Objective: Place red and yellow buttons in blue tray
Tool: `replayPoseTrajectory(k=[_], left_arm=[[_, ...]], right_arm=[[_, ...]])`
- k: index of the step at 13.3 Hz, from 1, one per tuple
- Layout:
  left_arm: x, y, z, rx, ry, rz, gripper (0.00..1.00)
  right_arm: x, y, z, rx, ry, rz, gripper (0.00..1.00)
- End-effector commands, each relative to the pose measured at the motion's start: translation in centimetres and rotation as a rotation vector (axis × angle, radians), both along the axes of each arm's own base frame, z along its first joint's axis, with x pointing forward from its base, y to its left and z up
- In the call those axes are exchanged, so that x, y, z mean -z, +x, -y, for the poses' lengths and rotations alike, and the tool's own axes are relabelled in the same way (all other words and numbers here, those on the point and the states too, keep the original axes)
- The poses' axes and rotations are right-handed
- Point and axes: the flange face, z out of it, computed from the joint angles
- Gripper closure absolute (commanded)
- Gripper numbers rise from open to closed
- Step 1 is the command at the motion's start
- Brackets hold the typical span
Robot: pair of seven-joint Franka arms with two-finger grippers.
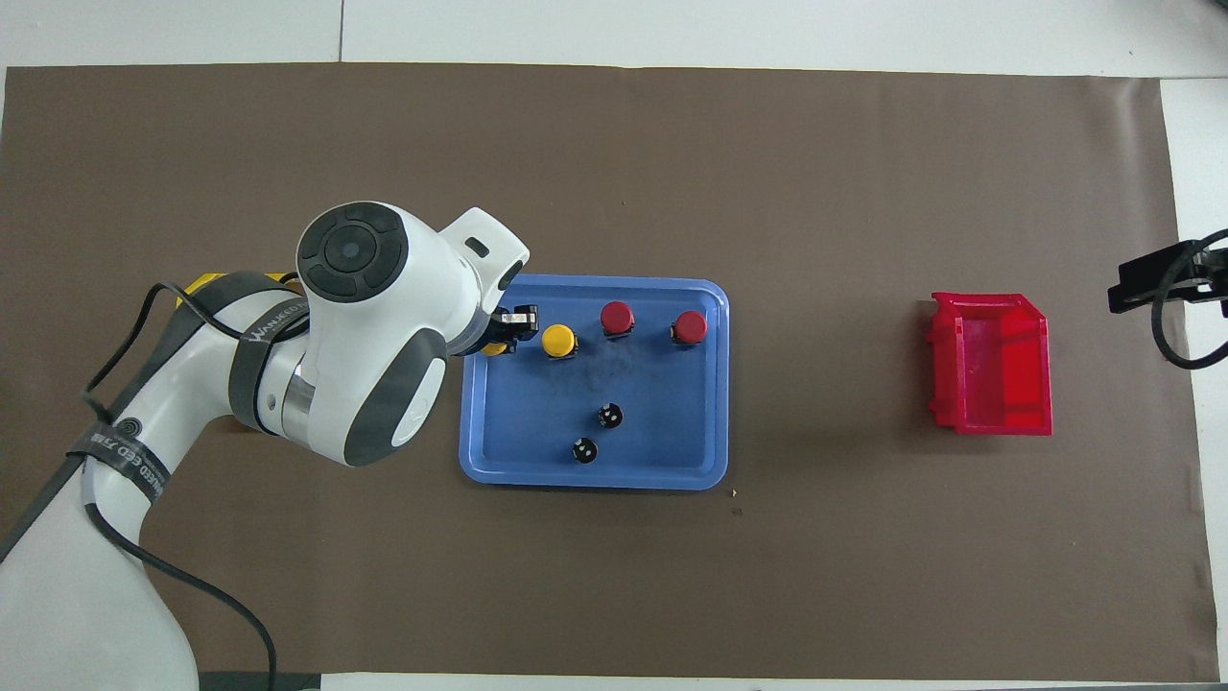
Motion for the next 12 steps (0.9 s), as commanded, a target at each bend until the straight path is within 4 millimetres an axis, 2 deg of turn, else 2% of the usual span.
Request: replayPoseTrajectory(k=[1, 3, 4, 9, 11, 12], left_arm=[[1.8, -0.8, -0.5, -0.028, -0.022, 0.009, 0.99], [3.0, -0.6, -0.5, -0.03, -0.024, 0.019, 0.97], [3.1, -0.5, -0.5, -0.028, -0.024, 0.021, 0.92], [2.9, -0.1, -0.9, -0.03, -0.02, 0.013, 0.25], [2.4, 0.2, -1.0, -0.029, -0.023, 0.017, 0.22], [1.3, 0.5, -1.2, -0.03, -0.023, 0.013, 0.21]], right_arm=[[-0.2, -0.3, 0.6, -0.02, 0.004, 0.019, 0.0], [-0.2, -0.3, 0.5, -0.021, 0.004, 0.016, 0.0], [-0.2, -0.3, 0.5, -0.021, 0.004, 0.016, 0.0], [-0.2, -0.3, 0.5, -0.02, 0.005, 0.016, 0.0], [-0.2, -0.3, 0.5, -0.021, 0.005, 0.016, 0.0], [-0.3, -0.3, 0.4, -0.021, 0.005, 0.018, 0.0]])
